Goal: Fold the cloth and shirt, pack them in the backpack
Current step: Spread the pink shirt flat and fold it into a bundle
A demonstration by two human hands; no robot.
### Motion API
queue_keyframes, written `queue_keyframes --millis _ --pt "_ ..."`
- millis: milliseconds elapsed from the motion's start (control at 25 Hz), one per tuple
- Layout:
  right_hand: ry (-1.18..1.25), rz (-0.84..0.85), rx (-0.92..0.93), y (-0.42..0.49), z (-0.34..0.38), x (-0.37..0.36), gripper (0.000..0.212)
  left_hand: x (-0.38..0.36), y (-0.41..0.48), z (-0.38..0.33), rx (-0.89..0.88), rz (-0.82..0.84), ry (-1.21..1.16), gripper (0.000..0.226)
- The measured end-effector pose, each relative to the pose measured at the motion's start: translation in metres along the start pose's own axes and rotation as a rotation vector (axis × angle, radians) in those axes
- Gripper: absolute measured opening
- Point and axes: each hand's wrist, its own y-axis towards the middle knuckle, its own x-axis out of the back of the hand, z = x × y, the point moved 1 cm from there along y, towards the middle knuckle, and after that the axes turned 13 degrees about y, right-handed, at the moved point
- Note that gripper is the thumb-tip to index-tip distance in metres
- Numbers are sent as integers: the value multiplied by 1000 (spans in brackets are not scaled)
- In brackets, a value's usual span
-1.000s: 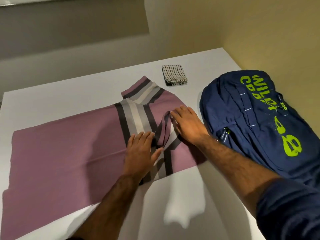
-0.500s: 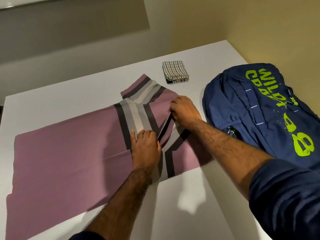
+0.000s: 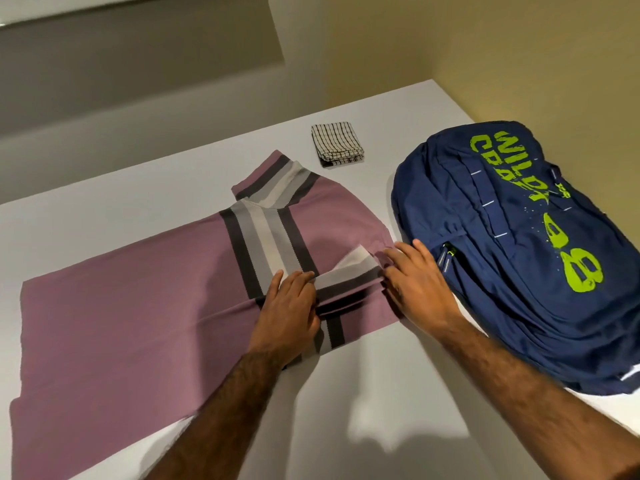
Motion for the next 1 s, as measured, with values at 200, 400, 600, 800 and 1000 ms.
queue_keyframes --millis 200,400,600,800,1000 --pt "-22 39 -127 -24 18 -13 20 -8 -9 -4 -3 106 8 41" --pt "108 -39 -270 -37 42 -13 40 -10 -12 -11 20 -39 -33 44" --pt "386 47 -203 -2 121 -30 64 -23 -4 -26 -2 89 42 77" --pt "386 215 -169 10 122 -72 71 -49 -17 -10 153 178 87 85" --pt "160 302 -219 12 80 -71 82 -51 -27 1 261 84 49 75"
